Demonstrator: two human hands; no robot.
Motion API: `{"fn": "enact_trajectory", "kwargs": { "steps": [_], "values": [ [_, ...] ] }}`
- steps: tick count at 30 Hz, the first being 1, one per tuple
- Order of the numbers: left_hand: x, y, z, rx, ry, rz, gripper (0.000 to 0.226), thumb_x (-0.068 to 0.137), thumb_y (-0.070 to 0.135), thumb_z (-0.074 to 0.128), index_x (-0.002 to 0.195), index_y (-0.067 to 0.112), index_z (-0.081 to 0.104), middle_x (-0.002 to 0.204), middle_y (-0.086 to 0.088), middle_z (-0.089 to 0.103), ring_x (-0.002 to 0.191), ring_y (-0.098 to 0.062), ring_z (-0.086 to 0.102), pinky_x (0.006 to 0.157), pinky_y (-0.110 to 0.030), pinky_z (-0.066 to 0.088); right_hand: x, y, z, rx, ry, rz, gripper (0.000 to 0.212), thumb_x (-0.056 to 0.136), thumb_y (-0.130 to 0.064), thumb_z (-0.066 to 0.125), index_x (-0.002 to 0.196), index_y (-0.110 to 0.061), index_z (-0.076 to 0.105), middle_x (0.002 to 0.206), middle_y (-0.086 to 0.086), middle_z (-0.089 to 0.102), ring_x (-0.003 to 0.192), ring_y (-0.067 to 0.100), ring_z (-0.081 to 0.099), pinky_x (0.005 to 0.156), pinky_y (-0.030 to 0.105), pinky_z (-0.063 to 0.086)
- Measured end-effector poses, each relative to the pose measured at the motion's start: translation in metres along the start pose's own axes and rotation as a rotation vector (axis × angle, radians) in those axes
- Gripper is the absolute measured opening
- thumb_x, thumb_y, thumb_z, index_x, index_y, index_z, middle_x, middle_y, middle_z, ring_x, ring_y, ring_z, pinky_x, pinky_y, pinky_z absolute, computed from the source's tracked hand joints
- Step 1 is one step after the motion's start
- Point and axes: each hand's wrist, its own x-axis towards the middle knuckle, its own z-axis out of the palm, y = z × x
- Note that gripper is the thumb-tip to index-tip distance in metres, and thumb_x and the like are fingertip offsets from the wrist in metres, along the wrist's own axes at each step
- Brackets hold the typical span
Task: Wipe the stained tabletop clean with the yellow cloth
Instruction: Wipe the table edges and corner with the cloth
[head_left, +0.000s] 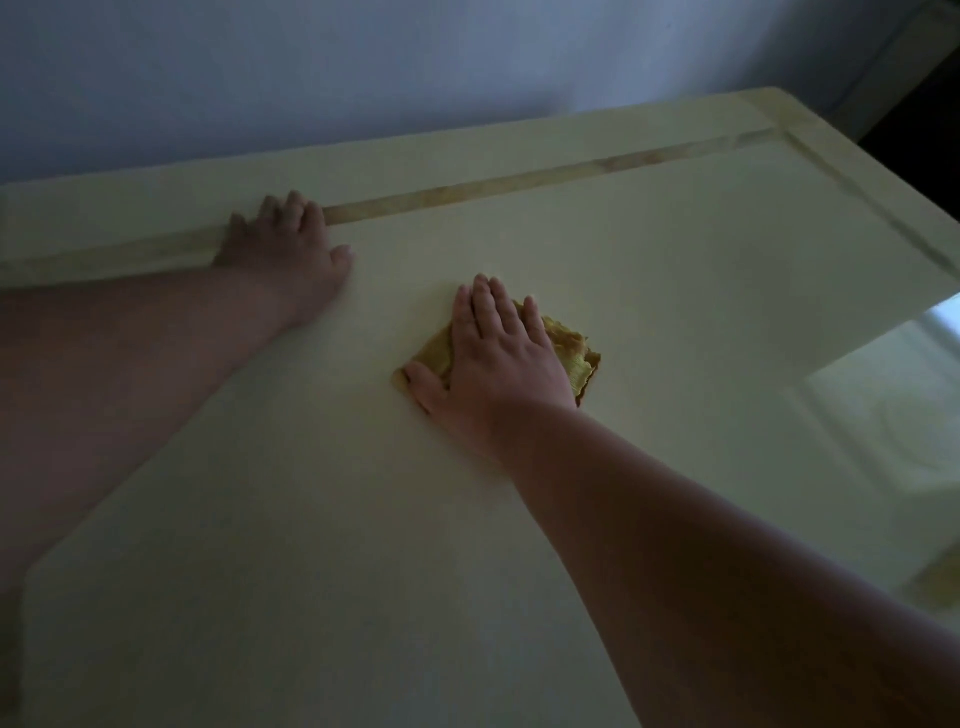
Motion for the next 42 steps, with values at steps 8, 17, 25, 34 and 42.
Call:
{"fn": "enact_trajectory", "kwargs": {
  "steps": [8,17,25,34,42],
  "values": [
    [-0.069,0.011,0.006,-0.128,-0.091,0.049,0.061,0.107,0.047,0.033,0.146,0.002,0.042,0.174,-0.018,0.016,0.159,-0.034,0.018,0.126,-0.058,0.019,-0.086,0.020,0.010,0.004,-0.013,-0.005,0.111,0.093,-0.082,0.008,0.176,-0.009,-0.006,0.186,0.010,-0.011,0.170,0.022,-0.018,0.136,0.052,-0.007],
    [-0.153,0.034,0.010,-0.108,-0.079,0.038,0.085,0.103,0.067,0.022,0.160,0.005,0.027,0.175,-0.015,0.012,0.162,-0.034,0.011,0.126,-0.065,0.011,-0.203,0.045,0.020,-0.007,-0.014,-0.012,0.105,0.101,-0.080,0.014,0.175,-0.009,-0.009,0.185,0.011,-0.016,0.169,0.021,-0.023,0.136,0.051,-0.009],
    [-0.236,0.044,0.028,-0.140,-0.039,0.048,0.082,0.105,0.063,0.026,0.164,0.006,0.023,0.176,-0.011,0.012,0.162,-0.032,0.011,0.126,-0.063,0.012,-0.312,0.072,0.032,-0.012,-0.062,0.018,0.108,0.100,-0.082,0.015,0.174,-0.009,-0.013,0.184,0.010,-0.021,0.167,0.021,-0.028,0.136,0.050,-0.011],
    [-0.282,0.005,0.038,-0.100,-0.118,0.017,0.088,0.102,0.069,0.020,0.168,0.013,0.000,0.177,-0.005,-0.010,0.163,-0.025,-0.010,0.130,-0.051,-0.002,-0.359,0.074,0.038,0.021,-0.051,0.099,0.106,0.100,-0.083,0.009,0.172,-0.010,-0.020,0.181,0.008,-0.028,0.164,0.020,-0.035,0.136,0.051,-0.011],
    [-0.284,0.003,0.044,-0.094,-0.030,0.010,0.091,0.099,0.071,0.015,0.168,0.013,0.005,0.178,-0.005,-0.003,0.164,-0.025,-0.003,0.131,-0.052,0.000,-0.363,0.040,0.046,0.046,-0.063,0.211,0.110,0.095,-0.083,0.005,0.169,-0.006,-0.024,0.180,0.016,-0.028,0.165,0.027,-0.033,0.135,0.054,-0.015]
  ]
}}
